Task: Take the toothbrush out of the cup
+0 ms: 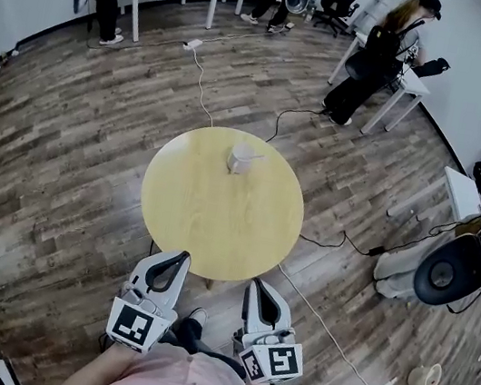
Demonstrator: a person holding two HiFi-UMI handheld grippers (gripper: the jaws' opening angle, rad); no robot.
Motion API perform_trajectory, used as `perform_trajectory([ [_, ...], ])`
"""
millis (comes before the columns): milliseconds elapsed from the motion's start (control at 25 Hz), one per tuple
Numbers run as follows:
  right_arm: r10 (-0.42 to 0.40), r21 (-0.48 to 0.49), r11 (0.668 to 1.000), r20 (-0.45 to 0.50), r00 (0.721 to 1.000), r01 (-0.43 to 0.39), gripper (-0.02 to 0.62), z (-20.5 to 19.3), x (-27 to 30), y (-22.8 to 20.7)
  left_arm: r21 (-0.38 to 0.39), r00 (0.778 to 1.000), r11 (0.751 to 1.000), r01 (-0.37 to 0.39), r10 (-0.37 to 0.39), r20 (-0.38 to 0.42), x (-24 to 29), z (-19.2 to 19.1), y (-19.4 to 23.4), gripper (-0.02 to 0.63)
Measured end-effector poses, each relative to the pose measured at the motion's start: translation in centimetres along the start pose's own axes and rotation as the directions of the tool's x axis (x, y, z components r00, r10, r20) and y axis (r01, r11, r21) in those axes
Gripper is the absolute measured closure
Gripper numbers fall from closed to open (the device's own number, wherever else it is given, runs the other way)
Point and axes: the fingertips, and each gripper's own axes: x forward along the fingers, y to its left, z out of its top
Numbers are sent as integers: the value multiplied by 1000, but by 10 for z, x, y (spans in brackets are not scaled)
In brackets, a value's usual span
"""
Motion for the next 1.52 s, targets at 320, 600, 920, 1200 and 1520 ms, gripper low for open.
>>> perform_trajectory([
  [320,24,18,1000,-13,1000,-24,591,-2,16,-39,-12,999,999,-45,45,18,35,0,-2,611],
  [600,32,31,999,-35,999,-31,591,-5,49,-51,-35,998,998,-56,56,8,63,-6,20,611],
  [920,-2,39,999,-45,999,4,591,7,105,-71,-36,999,999,-13,11,-34,112,-8,59,611],
  [1200,-50,30,998,-31,998,51,591,15,158,-86,-27,999,999,46,-46,-11,158,-6,97,611],
  [1520,-98,36,994,-41,994,100,591,9,189,-100,-26,996,997,73,-74,-48,183,-25,125,611],
])
